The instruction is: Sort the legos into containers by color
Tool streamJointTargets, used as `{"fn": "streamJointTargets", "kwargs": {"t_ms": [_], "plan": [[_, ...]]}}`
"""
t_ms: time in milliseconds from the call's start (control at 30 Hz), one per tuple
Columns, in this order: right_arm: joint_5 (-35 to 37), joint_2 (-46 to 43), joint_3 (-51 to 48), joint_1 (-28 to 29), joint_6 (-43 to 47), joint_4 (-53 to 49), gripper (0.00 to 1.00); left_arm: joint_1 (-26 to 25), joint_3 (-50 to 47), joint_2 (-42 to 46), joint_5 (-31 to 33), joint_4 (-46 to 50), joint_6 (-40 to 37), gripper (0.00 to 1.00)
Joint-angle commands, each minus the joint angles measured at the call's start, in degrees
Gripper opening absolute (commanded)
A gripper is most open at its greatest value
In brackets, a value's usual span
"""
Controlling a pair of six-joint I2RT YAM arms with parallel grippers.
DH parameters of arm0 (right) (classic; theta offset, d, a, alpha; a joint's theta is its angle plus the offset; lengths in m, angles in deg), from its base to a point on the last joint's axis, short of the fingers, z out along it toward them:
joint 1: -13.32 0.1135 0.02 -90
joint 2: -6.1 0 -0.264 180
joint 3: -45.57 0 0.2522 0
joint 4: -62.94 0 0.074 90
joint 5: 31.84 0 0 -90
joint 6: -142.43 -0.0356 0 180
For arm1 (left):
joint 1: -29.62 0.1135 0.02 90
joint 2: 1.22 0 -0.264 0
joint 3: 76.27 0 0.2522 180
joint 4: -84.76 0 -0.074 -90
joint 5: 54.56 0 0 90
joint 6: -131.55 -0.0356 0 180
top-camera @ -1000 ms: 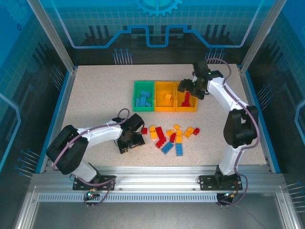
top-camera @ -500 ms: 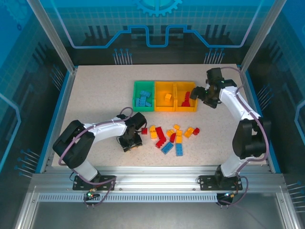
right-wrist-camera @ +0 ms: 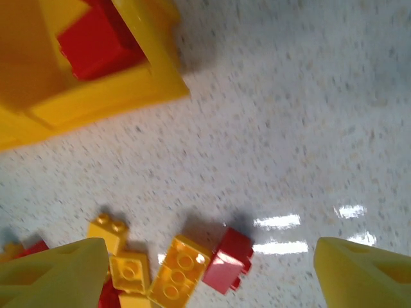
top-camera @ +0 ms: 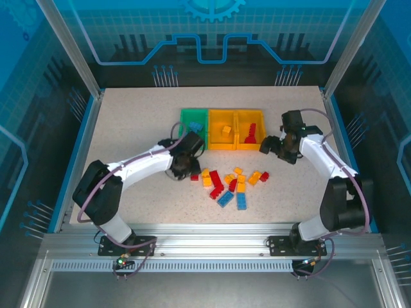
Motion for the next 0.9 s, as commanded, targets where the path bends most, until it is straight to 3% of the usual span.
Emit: {"fn": "streamJointTargets", "kwargs": {"t_ms": [0,200,367,667,867], "plan": [[-1.3,-3.5,-4.6,1.2,-1.5,1.5,0.84,2.3,11.6,-5.0,1.6,-0.9,-10.5,0.42],[-0.3,-6.8,-10.8,5.5,-7.2,2.3,0.83,4.1,33.6,-18.3,-1.8,0.2,-18.9,0.43],[0.3,-8.0,-13.7,8.2,-12.4,1.4,0.82,5.9,47.7,-29.8,-6.3,2.8,-19.8,0.43],[0.5,-8.3,-18.1,14.7,-26.7,6.0,0.83,7.7,52.2,-35.6,-9.6,1.3,-19.9,0.48],[2.9,-7.4,-19.5,17.8,-32.9,9.5,0.82,7.7,51.4,-35.5,-11.8,1.0,-20.3,0.61]]}}
